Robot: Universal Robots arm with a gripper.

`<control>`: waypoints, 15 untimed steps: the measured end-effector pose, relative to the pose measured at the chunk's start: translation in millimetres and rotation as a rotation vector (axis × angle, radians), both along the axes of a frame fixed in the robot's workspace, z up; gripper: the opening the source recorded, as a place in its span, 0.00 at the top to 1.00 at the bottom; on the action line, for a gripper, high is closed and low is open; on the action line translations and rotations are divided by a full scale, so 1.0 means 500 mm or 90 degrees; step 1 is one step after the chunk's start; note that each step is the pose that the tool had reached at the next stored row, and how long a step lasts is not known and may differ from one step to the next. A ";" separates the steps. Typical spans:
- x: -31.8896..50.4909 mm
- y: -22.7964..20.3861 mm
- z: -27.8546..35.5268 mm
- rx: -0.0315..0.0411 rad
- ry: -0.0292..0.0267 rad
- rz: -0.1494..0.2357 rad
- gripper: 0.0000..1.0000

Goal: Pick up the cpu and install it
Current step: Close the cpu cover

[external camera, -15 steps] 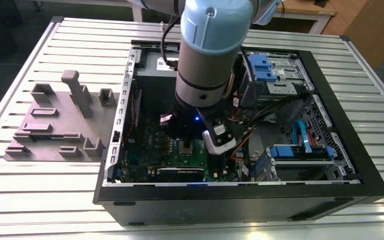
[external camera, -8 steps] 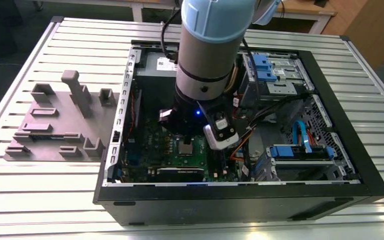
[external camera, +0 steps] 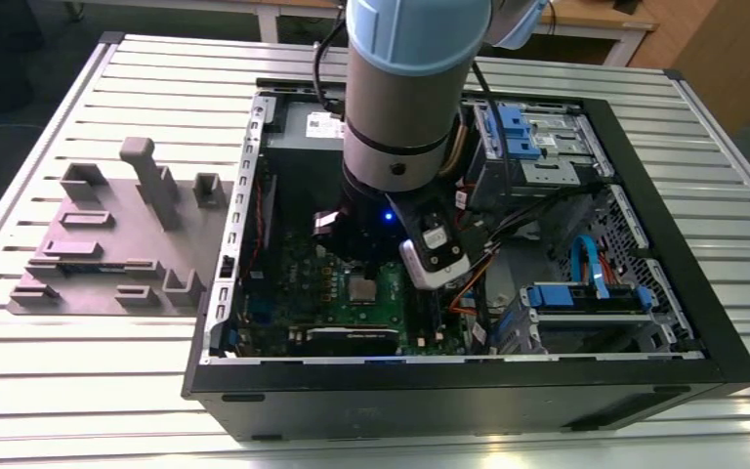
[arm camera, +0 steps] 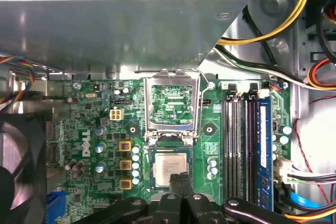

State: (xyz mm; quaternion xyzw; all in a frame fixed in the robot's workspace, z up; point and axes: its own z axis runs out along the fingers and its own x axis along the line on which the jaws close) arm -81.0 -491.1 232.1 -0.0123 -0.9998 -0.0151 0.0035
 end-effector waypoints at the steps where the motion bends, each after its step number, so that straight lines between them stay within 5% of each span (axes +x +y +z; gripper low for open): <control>1: 0.000 0.0001 0.000 0.0005 -0.0003 0.000 0.89; 4: 0.000 0.0000 0.000 0.0004 -0.0004 0.012 0.89; 15: 0.000 0.0000 -0.004 0.0005 -0.0003 0.140 0.89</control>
